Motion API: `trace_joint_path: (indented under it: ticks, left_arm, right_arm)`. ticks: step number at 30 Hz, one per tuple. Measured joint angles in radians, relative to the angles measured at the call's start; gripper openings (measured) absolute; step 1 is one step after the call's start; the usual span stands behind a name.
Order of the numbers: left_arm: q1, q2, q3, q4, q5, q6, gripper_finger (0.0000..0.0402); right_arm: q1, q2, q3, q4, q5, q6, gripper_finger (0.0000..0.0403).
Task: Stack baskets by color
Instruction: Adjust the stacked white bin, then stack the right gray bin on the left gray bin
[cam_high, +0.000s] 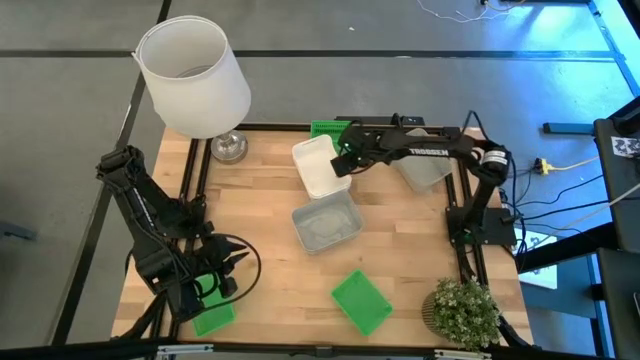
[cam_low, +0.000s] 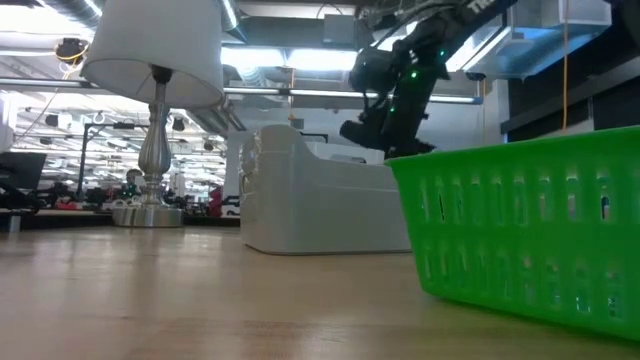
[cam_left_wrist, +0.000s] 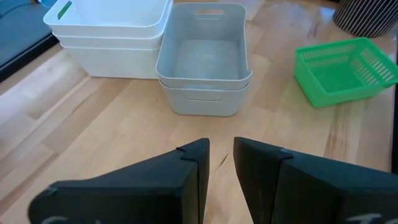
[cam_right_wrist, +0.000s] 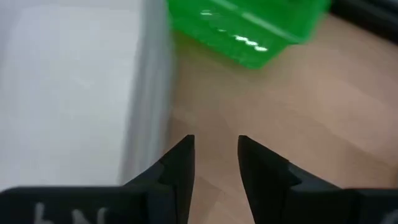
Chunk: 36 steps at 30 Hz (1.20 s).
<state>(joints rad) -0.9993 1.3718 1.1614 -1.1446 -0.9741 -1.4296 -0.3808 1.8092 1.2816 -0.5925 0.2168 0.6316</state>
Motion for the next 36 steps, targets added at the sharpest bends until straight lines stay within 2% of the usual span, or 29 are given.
trace_joint_path:
  ticks: [6,16,20,22,24,29,36]
  left_arm:
    - [0.0,0.0,0.0,0.0,0.031,0.0,0.0065]
    - [0.0,0.0,0.0,0.0,0.036,0.0,0.0065]
    - [0.0,0.0,0.0,-0.007,0.046,0.0,0.0065]
    - [0.0,0.0,0.0,-0.017,0.052,0.0,0.0065]
    - [0.0,0.0,0.0,-0.019,0.053,-0.001,0.0065]
    - [0.0,0.0,0.0,-0.019,0.053,-0.003,0.0065]
    - [0.0,0.0,-0.001,-0.019,0.053,-0.003,0.0065]
  right_arm:
    - [0.005,0.048,0.0,0.113,-0.148,-0.061,0.0122]
    - [0.055,0.098,0.0,0.29,-0.305,-0.124,0.0122]
    - [0.077,0.104,0.0,0.391,-0.397,-0.197,0.0122]
    - [0.088,0.104,0.0,0.426,-0.406,-0.24,0.0122]
    - [0.098,0.097,0.0,0.43,-0.385,-0.271,0.0122]
    - [0.117,0.063,0.002,0.368,-0.218,-0.268,0.0122]
    - [0.12,-0.029,0.002,0.069,-0.023,-0.151,0.0122]
